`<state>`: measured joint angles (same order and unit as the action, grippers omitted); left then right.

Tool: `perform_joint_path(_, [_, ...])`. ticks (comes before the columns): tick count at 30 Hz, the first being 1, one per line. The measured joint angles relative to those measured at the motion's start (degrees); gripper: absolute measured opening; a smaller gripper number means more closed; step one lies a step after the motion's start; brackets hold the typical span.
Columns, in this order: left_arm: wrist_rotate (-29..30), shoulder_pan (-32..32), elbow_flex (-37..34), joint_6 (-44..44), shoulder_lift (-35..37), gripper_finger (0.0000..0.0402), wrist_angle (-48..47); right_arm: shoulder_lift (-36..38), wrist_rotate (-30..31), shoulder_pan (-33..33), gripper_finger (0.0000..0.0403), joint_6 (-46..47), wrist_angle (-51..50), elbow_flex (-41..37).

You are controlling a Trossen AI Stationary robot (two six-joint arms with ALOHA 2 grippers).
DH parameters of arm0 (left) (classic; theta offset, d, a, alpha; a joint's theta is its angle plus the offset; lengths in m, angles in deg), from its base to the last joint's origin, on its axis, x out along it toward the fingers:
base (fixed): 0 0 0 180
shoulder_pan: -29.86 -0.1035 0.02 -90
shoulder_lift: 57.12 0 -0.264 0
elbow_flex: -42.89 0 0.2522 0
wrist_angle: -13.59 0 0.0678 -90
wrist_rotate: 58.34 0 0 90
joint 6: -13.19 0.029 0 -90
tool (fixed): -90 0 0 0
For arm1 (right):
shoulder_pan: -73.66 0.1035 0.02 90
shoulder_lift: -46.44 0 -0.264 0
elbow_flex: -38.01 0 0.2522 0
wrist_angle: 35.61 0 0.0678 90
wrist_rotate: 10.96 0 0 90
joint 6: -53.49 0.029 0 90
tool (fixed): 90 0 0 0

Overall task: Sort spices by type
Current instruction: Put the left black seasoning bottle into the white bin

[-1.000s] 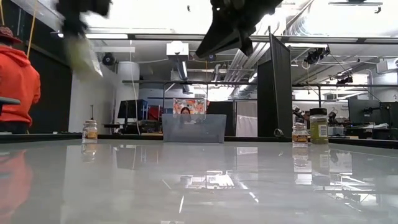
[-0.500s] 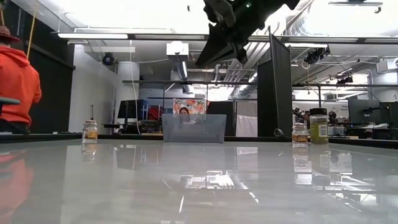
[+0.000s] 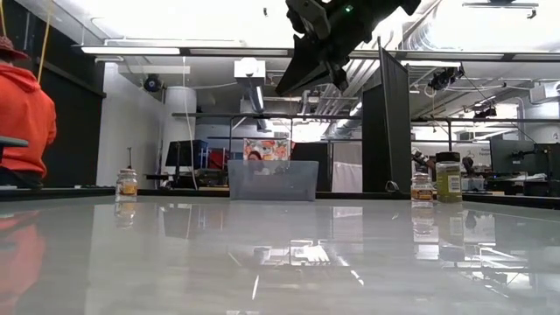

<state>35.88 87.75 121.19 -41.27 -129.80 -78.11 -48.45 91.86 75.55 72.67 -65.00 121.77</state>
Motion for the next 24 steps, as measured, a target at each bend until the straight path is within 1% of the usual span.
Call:
perform_joint_path(4, [-1.5,-0.19,-4.48,0.71,0.03,0.0161,-0.5,0.0,0.0,0.02,0.0,0.0,-0.01,0.0])
perform_joint_path(7, [-1.63,-0.24,-6.39,1.2,0.04,0.0161,0.54,0.0,-0.02,0.02,0.0,0.11,-0.01,0.0])
perform_joint_path(12, [-4.22,-0.24,-8.02,3.92,0.04,0.0161,3.34,0.0,-0.01,0.02,0.0,0.25,0.01,0.0])
perform_joint_path(18, [-4.09,-0.24,-8.7,6.15,0.04,0.0161,3.25,0.0,0.0,0.02,0.0,0.25,-0.01,0.0])
perform_joint_path(20, [-4.02,-0.24,-9.12,6.14,0.04,0.018,3.35,0.0,0.0,0.02,0.0,0.24,0.0,0.0])
perform_joint_path(24, [-5.33,-0.24,-10.85,6.14,0.07,0.0245,3.6,0.0,0.0,0.02,0.0,0.26,-0.01,0.0])
